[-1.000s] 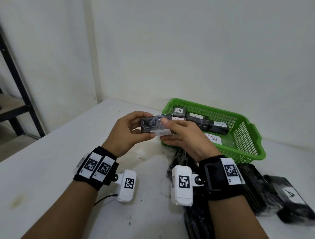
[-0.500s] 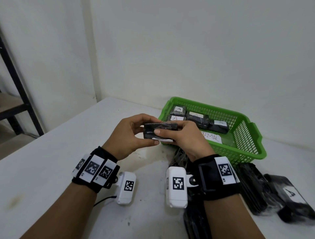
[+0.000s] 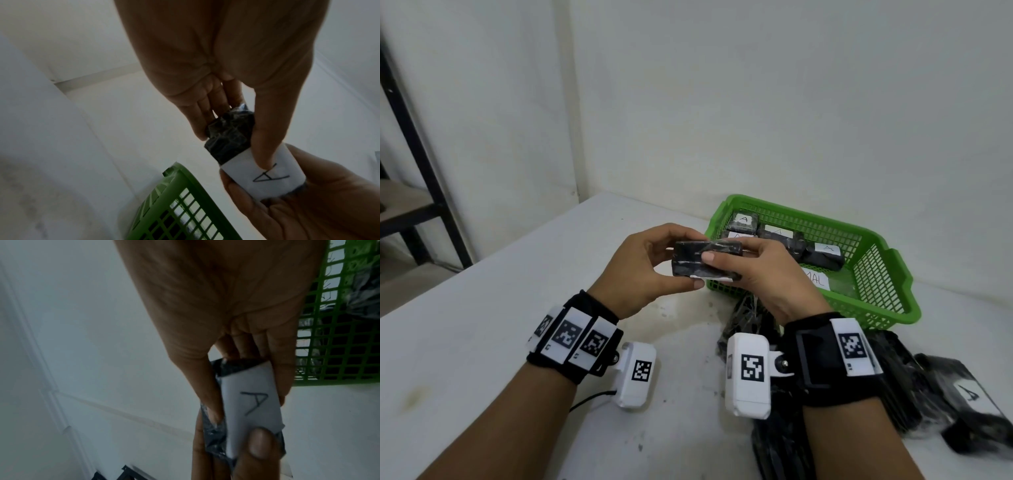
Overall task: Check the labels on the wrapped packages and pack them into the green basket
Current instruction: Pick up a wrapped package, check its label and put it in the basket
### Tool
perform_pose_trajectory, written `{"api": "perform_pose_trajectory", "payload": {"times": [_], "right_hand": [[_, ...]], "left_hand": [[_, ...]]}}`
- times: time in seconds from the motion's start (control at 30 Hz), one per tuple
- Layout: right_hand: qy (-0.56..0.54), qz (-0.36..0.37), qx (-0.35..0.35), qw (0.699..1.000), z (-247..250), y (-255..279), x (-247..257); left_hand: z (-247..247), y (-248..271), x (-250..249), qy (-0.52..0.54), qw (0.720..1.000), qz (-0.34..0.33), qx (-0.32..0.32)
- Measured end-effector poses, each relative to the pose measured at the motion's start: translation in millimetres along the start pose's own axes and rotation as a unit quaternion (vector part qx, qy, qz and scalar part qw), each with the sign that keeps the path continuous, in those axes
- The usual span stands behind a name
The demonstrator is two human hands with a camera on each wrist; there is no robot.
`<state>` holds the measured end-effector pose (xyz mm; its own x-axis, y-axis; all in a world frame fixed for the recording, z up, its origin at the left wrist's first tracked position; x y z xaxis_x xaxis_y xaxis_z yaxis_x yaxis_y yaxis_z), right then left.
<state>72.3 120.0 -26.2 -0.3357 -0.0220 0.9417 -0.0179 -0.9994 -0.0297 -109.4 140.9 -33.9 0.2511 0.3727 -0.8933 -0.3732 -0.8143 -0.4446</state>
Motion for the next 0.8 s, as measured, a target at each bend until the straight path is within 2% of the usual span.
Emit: {"api": "perform_pose_trajectory", "payload": {"times": [0.13,0.37,0.5,0.63,0.73,0.8], "right_hand": [[0.006,0.019,-0.015,1.000,-4.1,1.9,1.7],[-0.022,0.005,0.023,0.999,-2.9,-0.1,0.3],[-0.011,0.047,-0.002,0.999,3.8,0.3,4.3],[-0.003,0.080,0.020,0.997,4.5,0.8,6.8],[0.007,0.045,0.038,0.998,1.8,-1.3,1.7],[-0.043,0.002,0.069,0.997,-2.4,-0.2,0.0]], "left_hand": [[-0.1,1.1,-1.4,-0.001,1.000,-0.003,0.002],[3.9,1.0,-6.7,-0.010,1.000,-0.027,-0.007],[3.0,0.5,-2.9,0.014,1.000,-0.002,-0.004],[6.9,-1.4,1.6,0.061,0.997,0.014,-0.038],[7.0,-1.6,1.5,0.062,0.997,-0.002,-0.043],[7.8,-1.7,-0.2,0.062,0.997,-0.022,-0.039]]}}
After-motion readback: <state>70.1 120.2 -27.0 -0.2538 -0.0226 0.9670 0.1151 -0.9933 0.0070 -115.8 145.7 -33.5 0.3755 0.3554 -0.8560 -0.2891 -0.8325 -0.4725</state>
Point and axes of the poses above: each hand's wrist, its own y-axis away from the middle knuckle, its own z-axis out of the back of the hand, x = y × z, the point moved 5 cm from there along -y, towards the middle knuckle, and after that the axes turned 14 degrees about y, right-handed, at the moved point
